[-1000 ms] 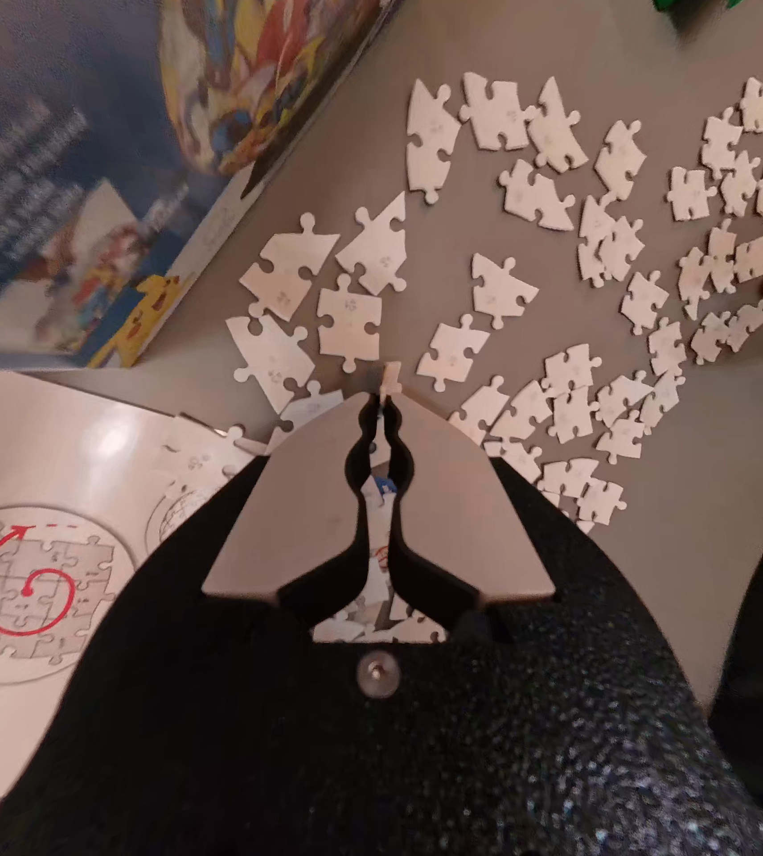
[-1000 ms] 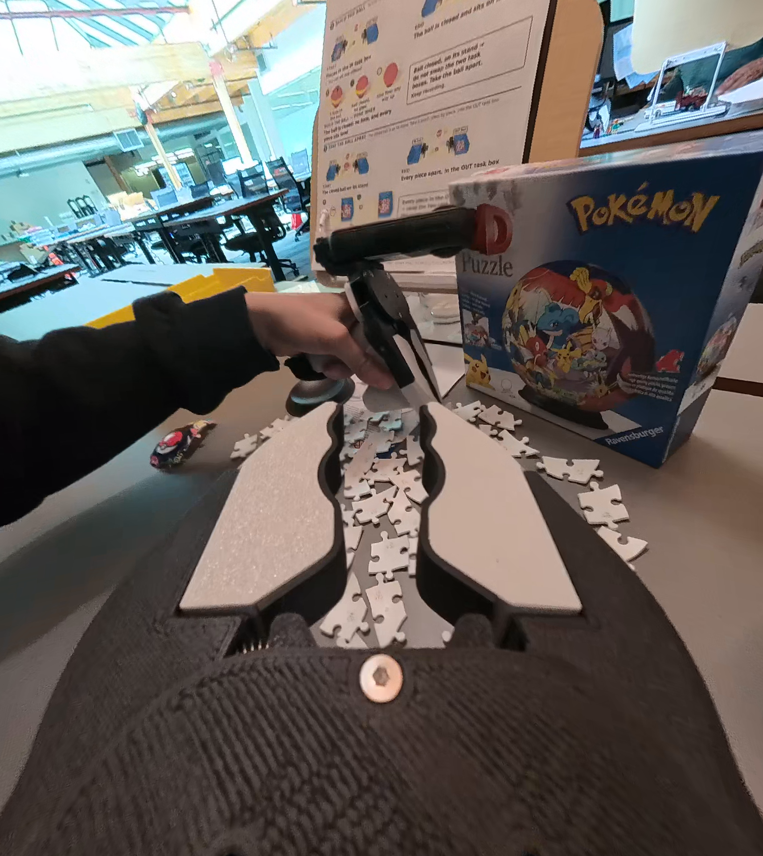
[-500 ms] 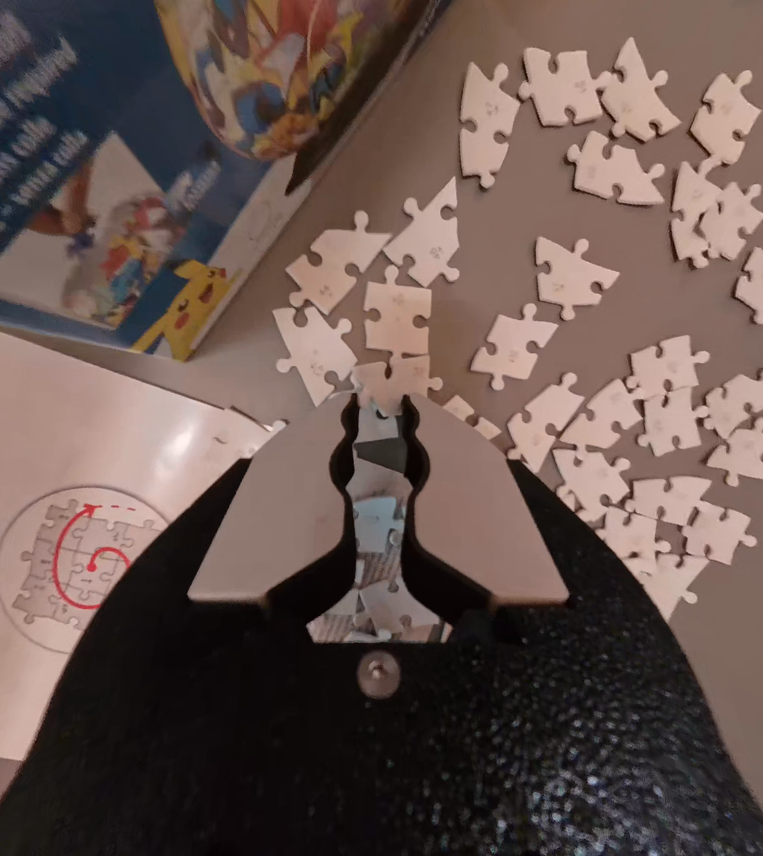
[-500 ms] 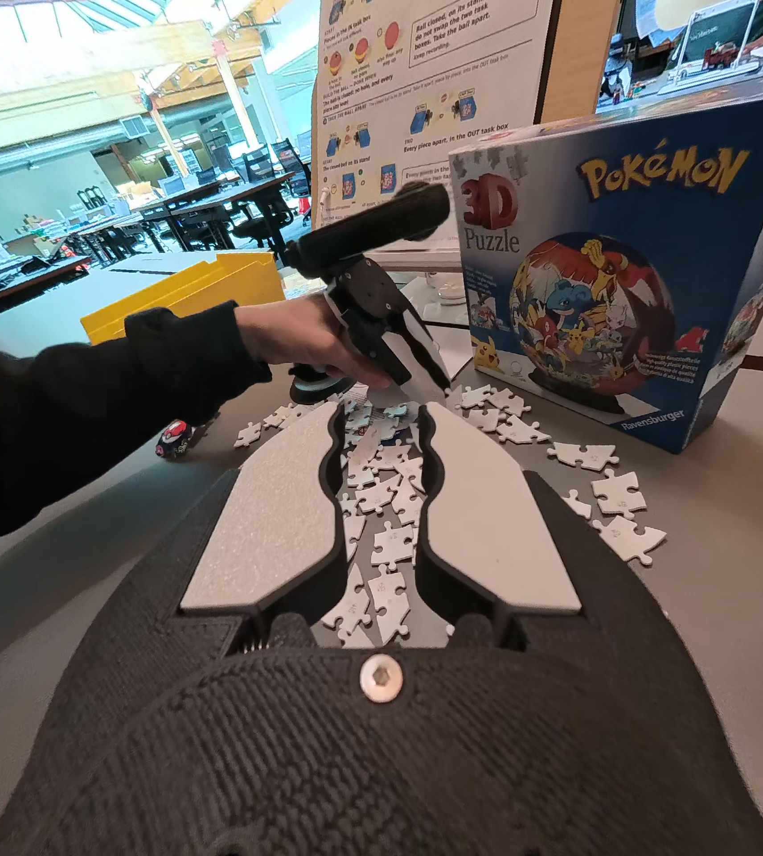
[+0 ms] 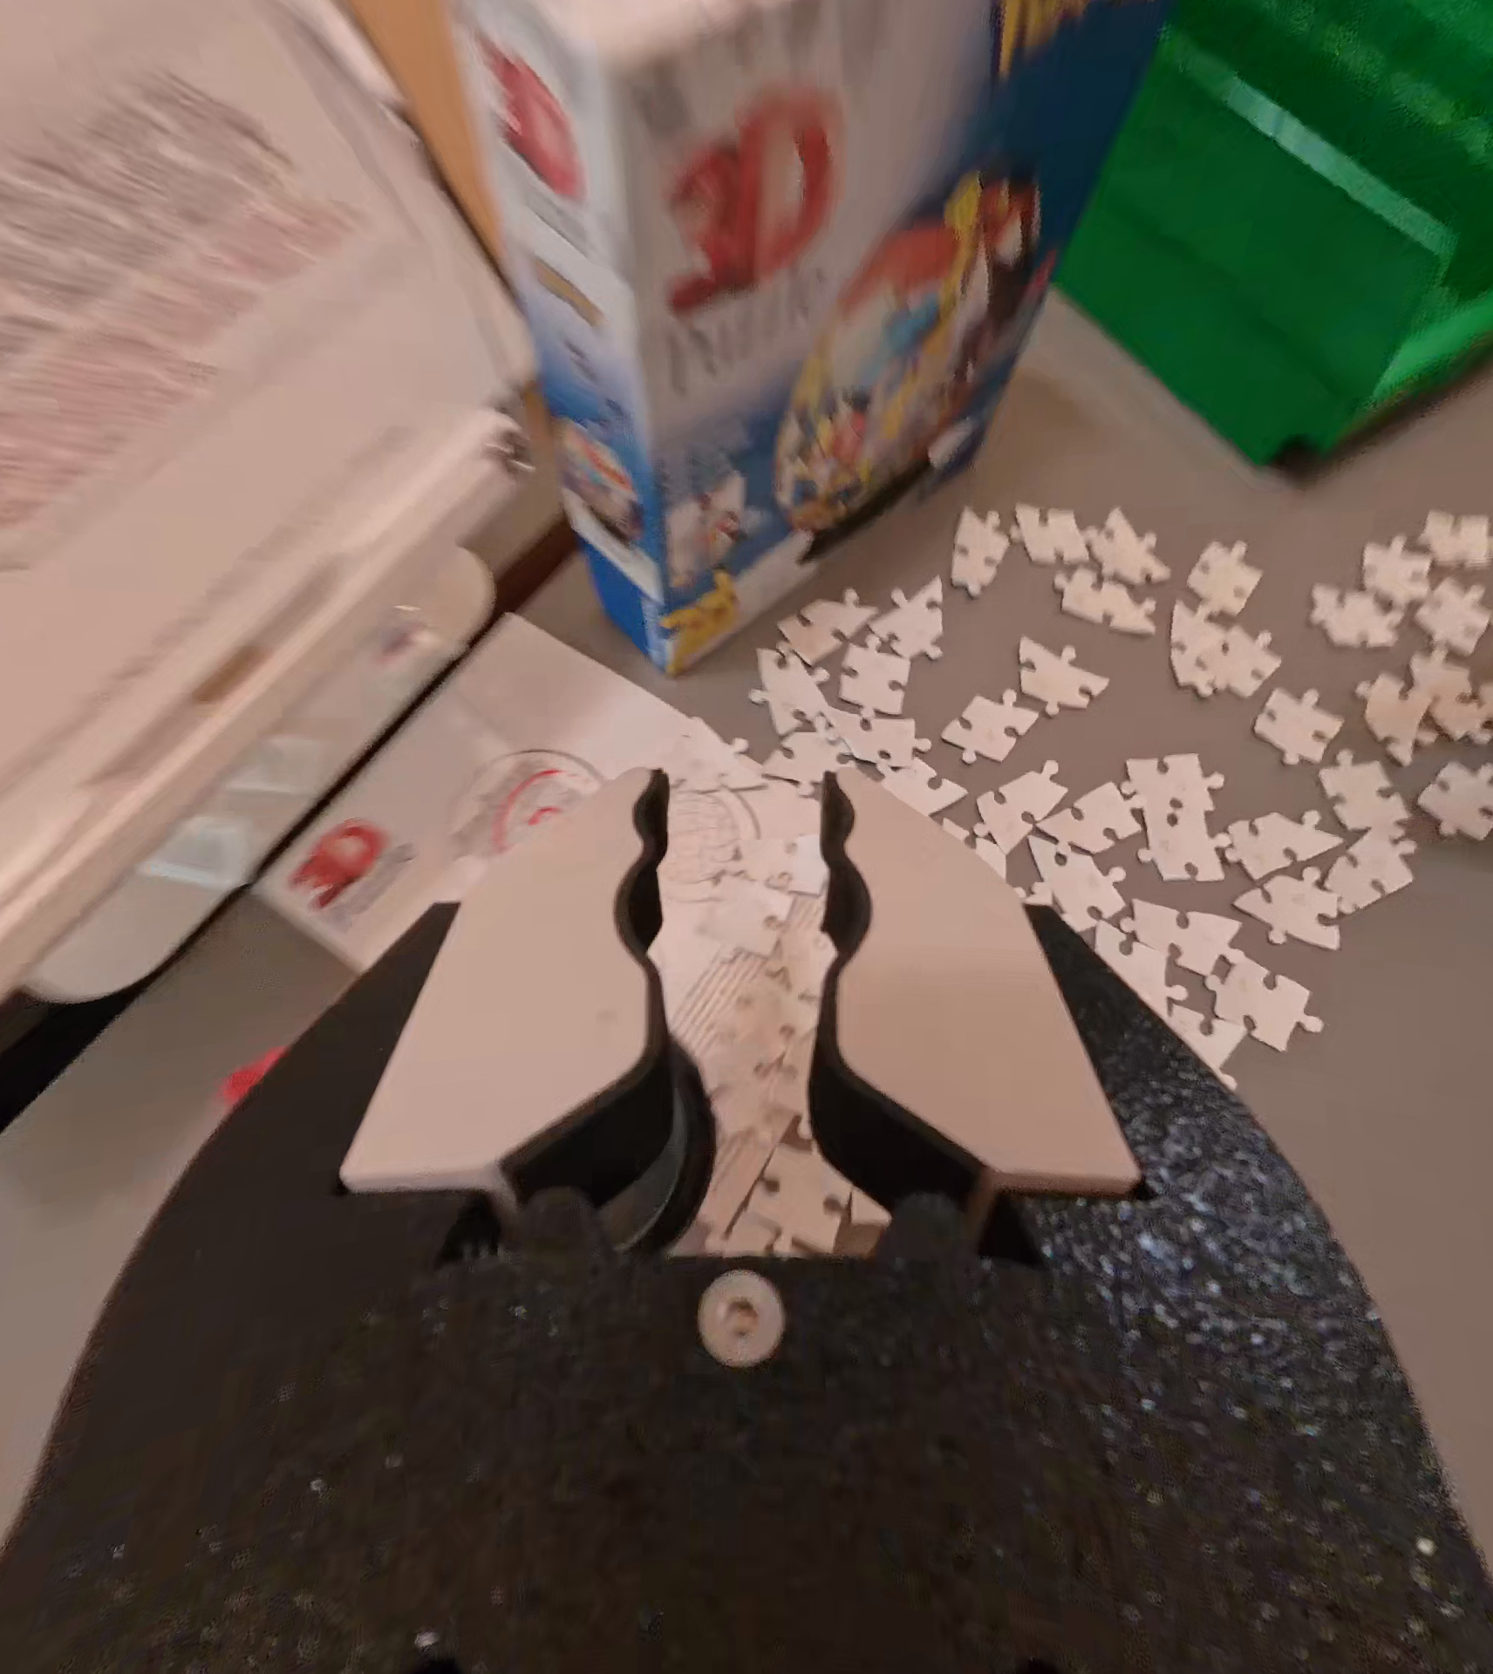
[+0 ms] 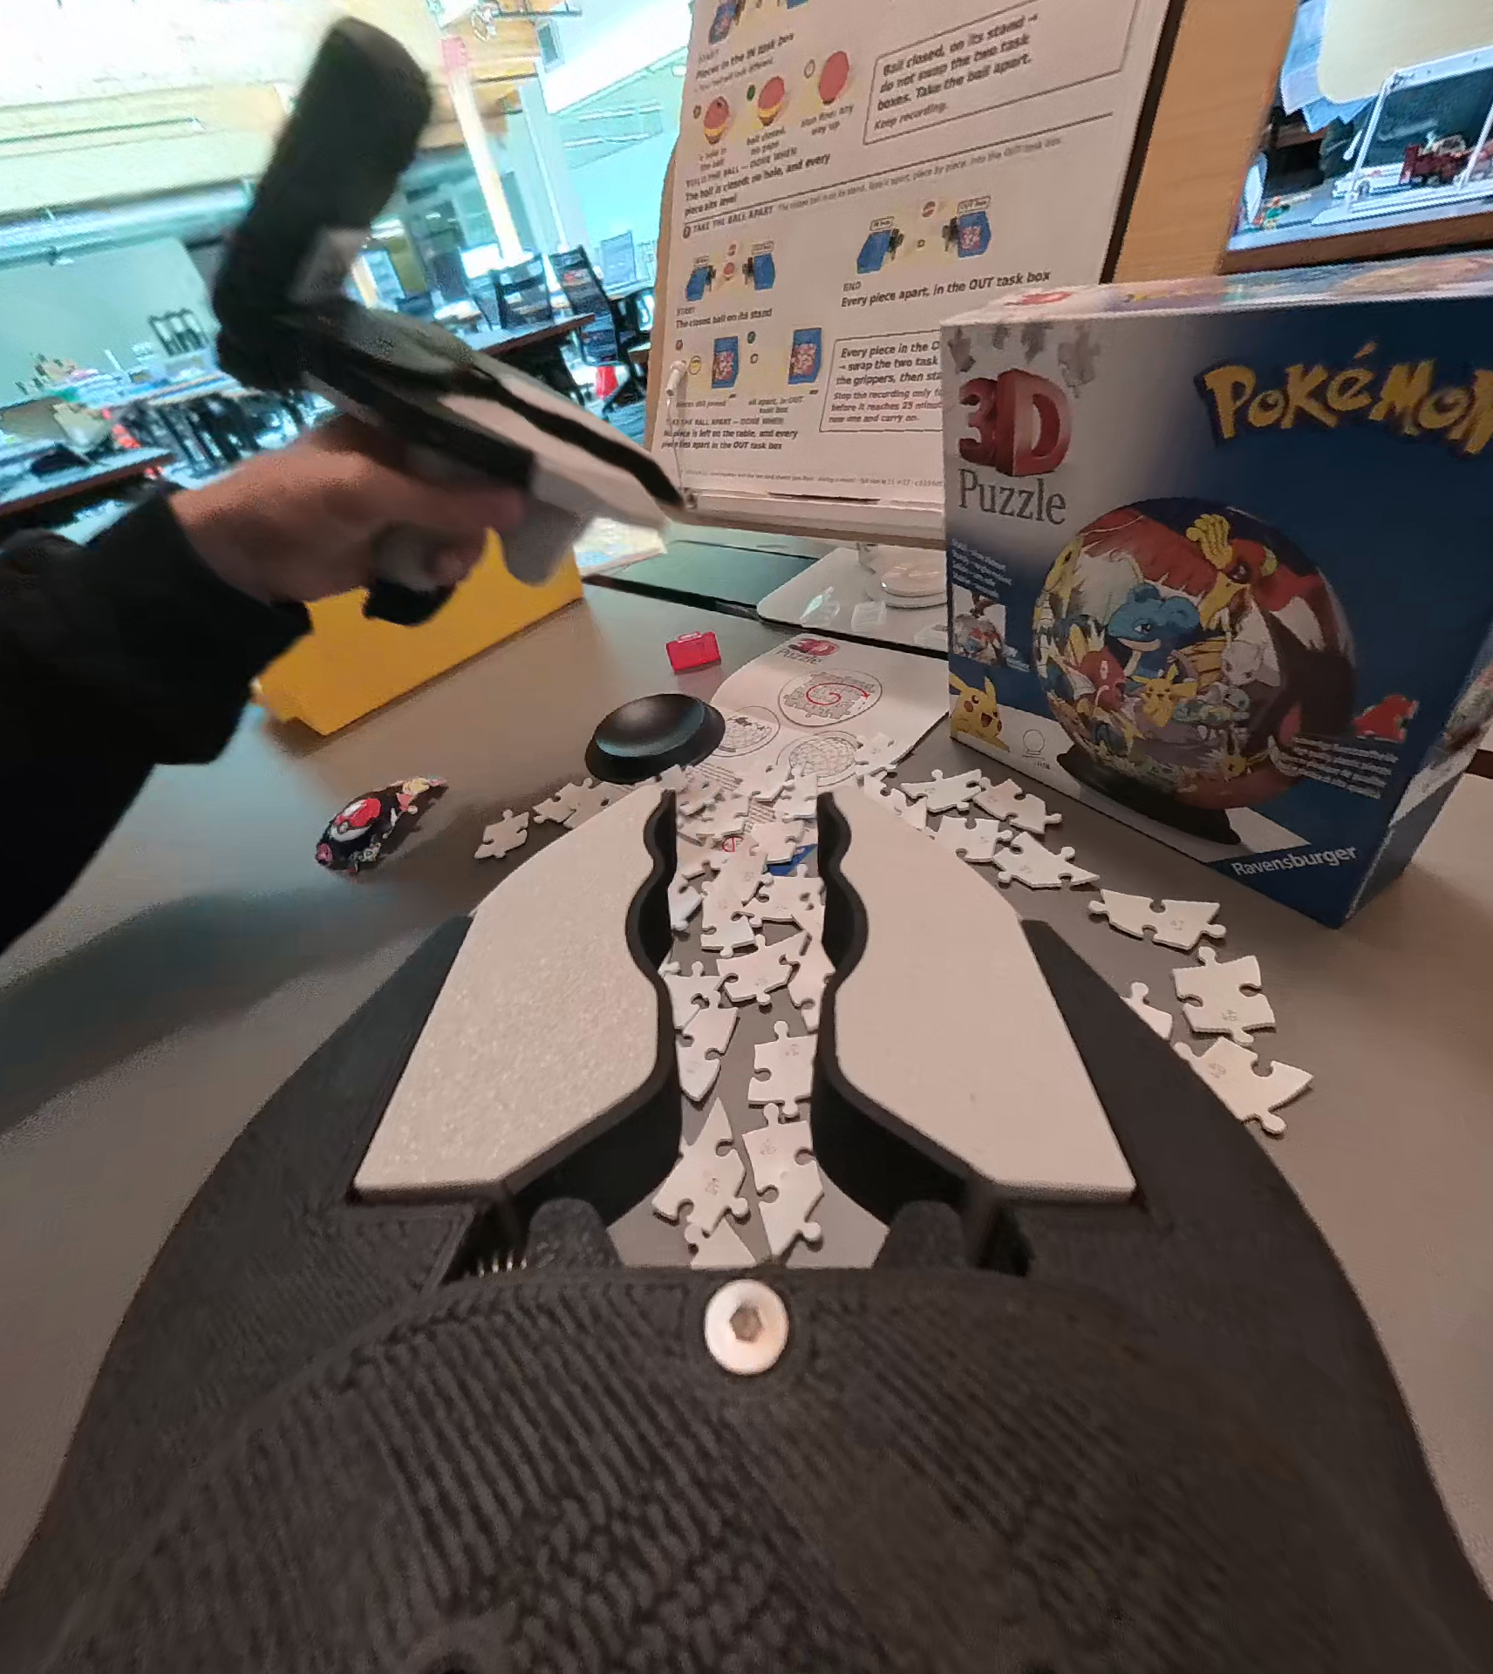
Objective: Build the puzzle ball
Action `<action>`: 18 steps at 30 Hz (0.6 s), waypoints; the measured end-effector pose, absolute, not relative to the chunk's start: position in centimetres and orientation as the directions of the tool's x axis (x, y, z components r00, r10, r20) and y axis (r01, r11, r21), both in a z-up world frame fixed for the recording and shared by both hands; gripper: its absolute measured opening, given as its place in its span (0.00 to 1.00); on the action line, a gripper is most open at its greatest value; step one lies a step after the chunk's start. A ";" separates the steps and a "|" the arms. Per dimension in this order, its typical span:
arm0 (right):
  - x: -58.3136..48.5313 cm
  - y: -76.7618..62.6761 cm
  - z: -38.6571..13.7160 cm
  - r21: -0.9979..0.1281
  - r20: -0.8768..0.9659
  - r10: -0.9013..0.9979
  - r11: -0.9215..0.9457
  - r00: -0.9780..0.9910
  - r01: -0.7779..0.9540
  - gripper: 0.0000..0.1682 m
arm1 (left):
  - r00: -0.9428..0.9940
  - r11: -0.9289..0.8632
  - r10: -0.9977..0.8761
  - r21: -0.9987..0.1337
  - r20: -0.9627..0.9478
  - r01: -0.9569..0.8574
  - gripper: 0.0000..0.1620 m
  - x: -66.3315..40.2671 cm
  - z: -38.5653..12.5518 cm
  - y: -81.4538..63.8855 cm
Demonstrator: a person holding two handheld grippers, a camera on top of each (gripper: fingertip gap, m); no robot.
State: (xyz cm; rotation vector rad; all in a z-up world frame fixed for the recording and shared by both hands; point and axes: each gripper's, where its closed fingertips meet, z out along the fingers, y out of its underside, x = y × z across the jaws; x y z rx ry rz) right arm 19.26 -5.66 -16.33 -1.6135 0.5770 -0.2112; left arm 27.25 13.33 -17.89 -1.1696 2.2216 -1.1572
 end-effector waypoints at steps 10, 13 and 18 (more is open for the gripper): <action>16.9 -2.7 -15.8 -0.986 -0.084 -0.444 -0.094 0.892 -0.139 0.18 | -0.212 0.222 -0.968 -0.862 -0.136 -0.457 0.27 17.2 -10.4 35.5; 15.8 -1.9 -16.1 -0.989 -0.044 -0.439 -0.110 0.898 -0.102 0.17 | -0.073 0.214 -0.976 -0.822 -0.207 -0.529 0.27 14.9 -11.1 43.2; 14.3 -0.7 -16.4 -0.992 -0.008 -0.424 -0.109 0.906 -0.060 0.17 | -0.069 0.258 -0.951 -0.650 -0.302 -0.715 0.38 14.1 -15.7 51.4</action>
